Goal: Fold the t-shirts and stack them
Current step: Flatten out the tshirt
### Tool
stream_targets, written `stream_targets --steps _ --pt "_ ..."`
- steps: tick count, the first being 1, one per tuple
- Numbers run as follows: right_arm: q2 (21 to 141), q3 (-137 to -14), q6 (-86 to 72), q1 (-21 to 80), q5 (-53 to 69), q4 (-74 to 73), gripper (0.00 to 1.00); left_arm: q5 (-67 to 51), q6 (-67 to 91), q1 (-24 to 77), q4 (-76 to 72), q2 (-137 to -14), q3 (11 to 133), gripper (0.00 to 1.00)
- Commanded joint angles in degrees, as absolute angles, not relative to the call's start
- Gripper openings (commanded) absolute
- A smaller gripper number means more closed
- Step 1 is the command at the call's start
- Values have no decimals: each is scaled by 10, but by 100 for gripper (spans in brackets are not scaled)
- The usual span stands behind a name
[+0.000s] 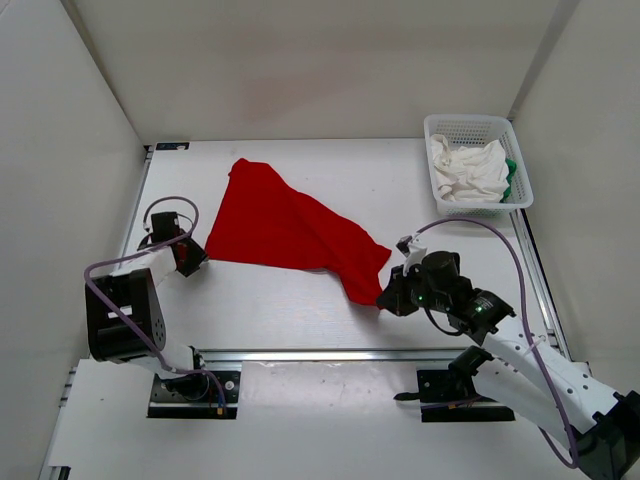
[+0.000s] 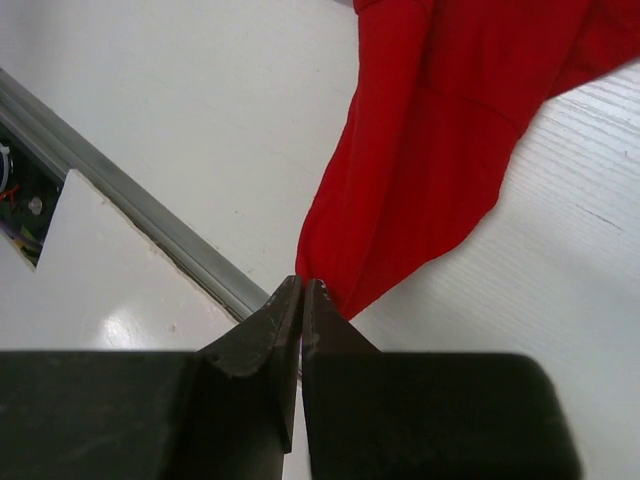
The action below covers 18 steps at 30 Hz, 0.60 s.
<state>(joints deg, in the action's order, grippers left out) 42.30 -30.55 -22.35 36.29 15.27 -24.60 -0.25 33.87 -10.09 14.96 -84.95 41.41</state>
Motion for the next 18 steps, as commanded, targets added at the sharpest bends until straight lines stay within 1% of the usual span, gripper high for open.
stream_targets --steps 1,3,6,10,12,16,18 --pt "408 -297 -239 355 148 -221 0 -12 365 -108 102 -848 409 45" --pt "405 -296 -236 354 149 -222 0 -6 370 -99 97 -855 411 43" --pt "405 -292 -240 357 147 -223 0 -5 386 -98 91 -874 414 45" --pt "407 -287 -239 362 145 -217 0 -8 405 -100 69 -888 410 42" --pt "406 -288 -243 363 146 -223 0 -8 409 -99 63 -893 409 36" --pt "409 -290 -244 359 149 -217 0 -1 407 -101 53 -899 404 28" --pt "407 -290 -248 360 146 -218 0 -4 410 -99 55 -910 410 18"
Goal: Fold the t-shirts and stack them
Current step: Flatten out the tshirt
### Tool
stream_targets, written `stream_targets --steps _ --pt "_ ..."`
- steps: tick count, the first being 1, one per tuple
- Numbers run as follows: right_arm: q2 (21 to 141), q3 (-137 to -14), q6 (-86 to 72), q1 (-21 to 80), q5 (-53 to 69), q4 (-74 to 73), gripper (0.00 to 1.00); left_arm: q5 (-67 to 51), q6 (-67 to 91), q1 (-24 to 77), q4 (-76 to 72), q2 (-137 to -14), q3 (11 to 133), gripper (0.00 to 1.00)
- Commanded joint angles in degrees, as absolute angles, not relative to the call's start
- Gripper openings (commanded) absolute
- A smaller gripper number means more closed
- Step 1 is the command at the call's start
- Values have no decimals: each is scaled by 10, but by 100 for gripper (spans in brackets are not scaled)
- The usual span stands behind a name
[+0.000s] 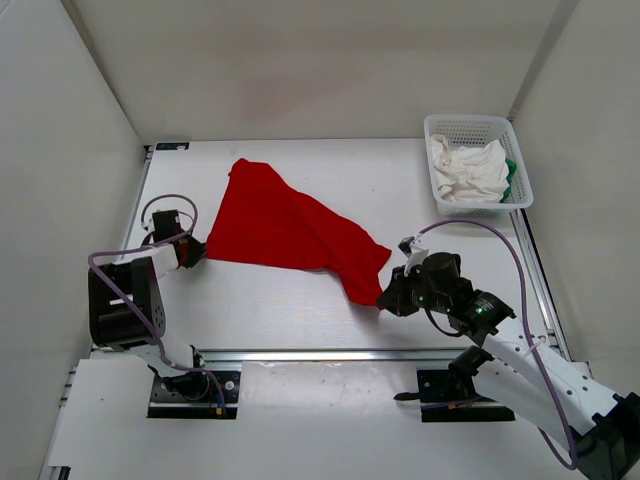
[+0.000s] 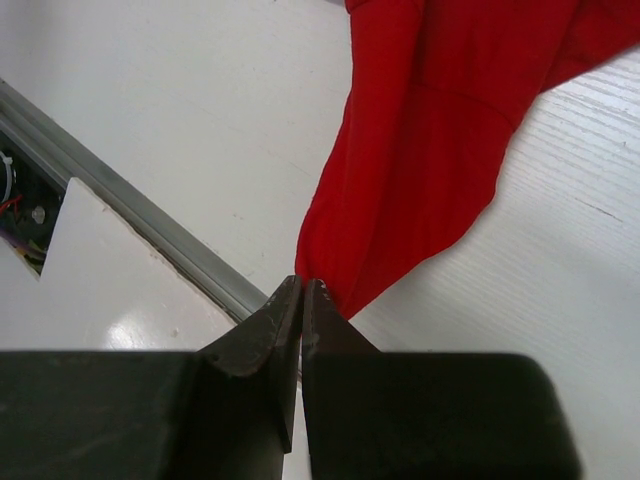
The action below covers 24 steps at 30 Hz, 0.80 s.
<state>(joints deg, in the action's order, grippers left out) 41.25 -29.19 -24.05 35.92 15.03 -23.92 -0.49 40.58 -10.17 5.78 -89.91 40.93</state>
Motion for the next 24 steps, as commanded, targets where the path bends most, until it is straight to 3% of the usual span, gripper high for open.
stream_targets --steps 1,4,10,14,24 --pt "406 -290 -243 363 141 -222 0 -1 405 -97 48 -912 413 17" --pt "405 -293 -247 361 138 -225 0 7 398 -88 52 -905 417 0" --pt "398 -339 -223 345 91 -279 0 35 354 -62 79 -850 448 0" --pt "397 -442 -198 323 34 -363 0 2 317 -41 122 -762 468 0" --pt "486 -822 -163 353 -166 -579 0 -82 230 -42 323 -586 656 0"
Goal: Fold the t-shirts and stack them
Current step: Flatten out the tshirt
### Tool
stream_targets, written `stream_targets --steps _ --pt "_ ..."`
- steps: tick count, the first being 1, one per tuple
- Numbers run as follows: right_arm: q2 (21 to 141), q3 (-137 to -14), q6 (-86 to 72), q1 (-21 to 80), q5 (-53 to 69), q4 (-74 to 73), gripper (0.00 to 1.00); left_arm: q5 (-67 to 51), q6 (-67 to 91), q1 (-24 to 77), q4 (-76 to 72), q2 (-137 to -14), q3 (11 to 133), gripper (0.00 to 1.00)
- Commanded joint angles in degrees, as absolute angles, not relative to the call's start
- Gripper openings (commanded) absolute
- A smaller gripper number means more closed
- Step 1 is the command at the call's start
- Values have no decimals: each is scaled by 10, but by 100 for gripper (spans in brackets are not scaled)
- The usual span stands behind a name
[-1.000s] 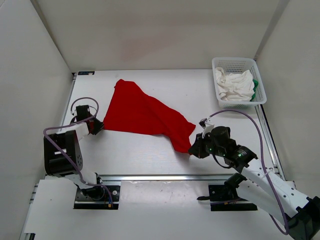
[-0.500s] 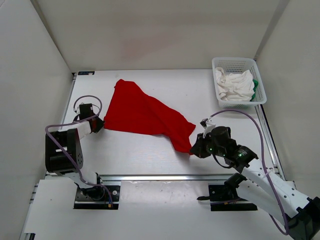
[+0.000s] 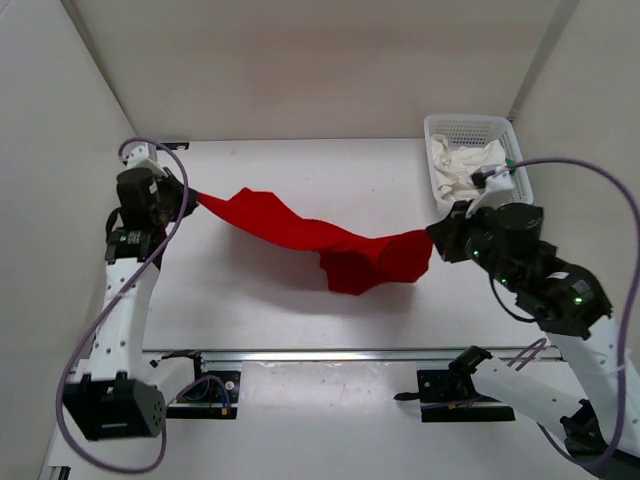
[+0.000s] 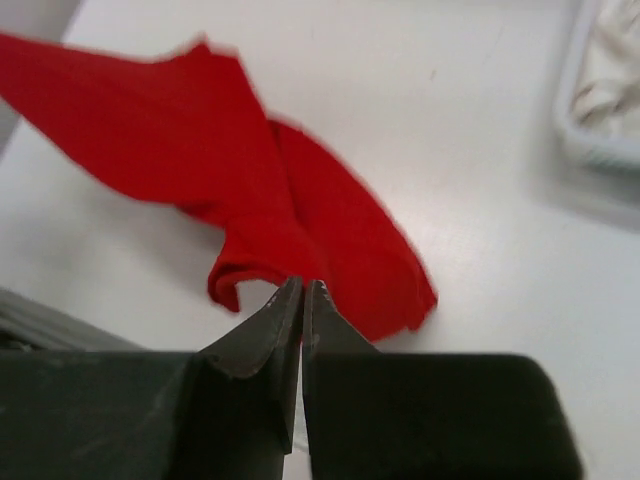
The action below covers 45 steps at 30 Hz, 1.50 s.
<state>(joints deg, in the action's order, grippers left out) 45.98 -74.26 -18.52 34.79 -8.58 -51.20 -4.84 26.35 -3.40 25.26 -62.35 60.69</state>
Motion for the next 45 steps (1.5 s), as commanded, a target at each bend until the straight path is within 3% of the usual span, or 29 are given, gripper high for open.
stream_targets --steps 1,5,8,12,15,16,18,19,22,26,30,35,38,45 --pt "498 -862 -154 346 -174 -591 0 -95 230 -47 333 -585 671 0" --pt "574 -850 -92 250 -116 -529 0 -94 242 -45 318 -602 681 0" --pt "655 -817 -78 168 46 -438 0 -90 251 -49 288 -644 660 0" --pt "817 -882 -66 173 18 -403 0 -64 251 -32 258 -767 671 0" --pt "962 -1100 -61 146 34 -416 0 -92 268 -33 267 -878 771 0" --pt "1025 -1154 -65 144 32 -442 0 -91 271 -26 276 -896 838 0" --pt "1117 -1415 -55 134 19 -486 0 -95 276 -24 323 -968 975 0" --pt "1141 -1441 -58 130 14 -469 0 -98 291 -26 334 -1001 1074 0" --pt "1098 -1412 -124 77 78 -331 0 -137 339 -52 366 -1075 1300 0" --pt "1063 -1453 -133 47 103 -188 0 -182 426 -105 214 -1013 1197 0" --pt "1015 -1412 -148 8 148 -160 0 -188 435 -143 198 -1027 1242 0" --pt "956 -1239 -134 -23 151 -191 0 -164 405 -153 195 -1020 1202 0" --pt "891 -1063 -116 -31 139 -164 0 -145 375 -139 193 -979 1112 0" --pt "715 -698 -83 25 28 -184 0 -30 316 -112 140 -790 769 0"
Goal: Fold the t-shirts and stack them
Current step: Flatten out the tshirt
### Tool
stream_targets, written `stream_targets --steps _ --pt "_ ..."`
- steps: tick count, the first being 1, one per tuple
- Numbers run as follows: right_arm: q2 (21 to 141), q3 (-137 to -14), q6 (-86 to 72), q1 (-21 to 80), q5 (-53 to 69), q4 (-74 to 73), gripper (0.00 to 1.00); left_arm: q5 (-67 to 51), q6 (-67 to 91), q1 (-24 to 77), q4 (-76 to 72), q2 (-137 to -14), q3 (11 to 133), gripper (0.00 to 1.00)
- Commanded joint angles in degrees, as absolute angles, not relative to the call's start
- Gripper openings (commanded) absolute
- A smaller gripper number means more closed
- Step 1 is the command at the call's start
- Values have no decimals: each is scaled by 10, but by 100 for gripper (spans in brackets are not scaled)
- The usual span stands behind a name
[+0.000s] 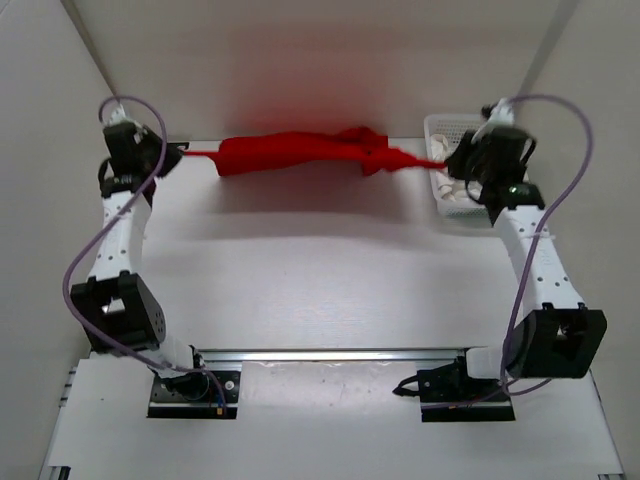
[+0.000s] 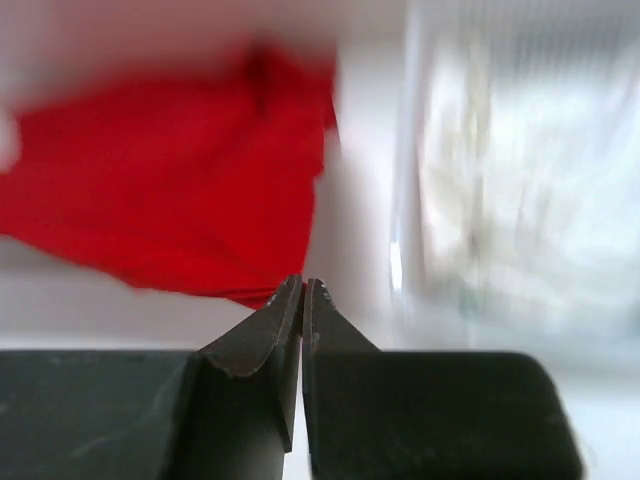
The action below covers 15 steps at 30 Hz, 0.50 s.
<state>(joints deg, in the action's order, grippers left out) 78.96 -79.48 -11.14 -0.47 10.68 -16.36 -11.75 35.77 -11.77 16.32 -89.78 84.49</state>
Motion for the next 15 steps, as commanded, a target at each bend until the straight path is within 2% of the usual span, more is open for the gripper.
stream_targets --steps 1,3,6,12,15 --pt "682 -669 -82 37 -12 -200 0 -17 310 -107 134 -754 706 0" --pt "637 -585 -104 83 -74 -247 0 14 312 -99 120 -690 607 0" --pt "570 -524 -121 91 -52 -320 0 -10 332 -114 105 -603 452 0" --pt "408 -456 -149 105 38 -459 0 -9 306 -93 171 -451 335 0" --pt "374 -463 -170 123 57 -503 0 -8 296 -88 196 -418 299 0"
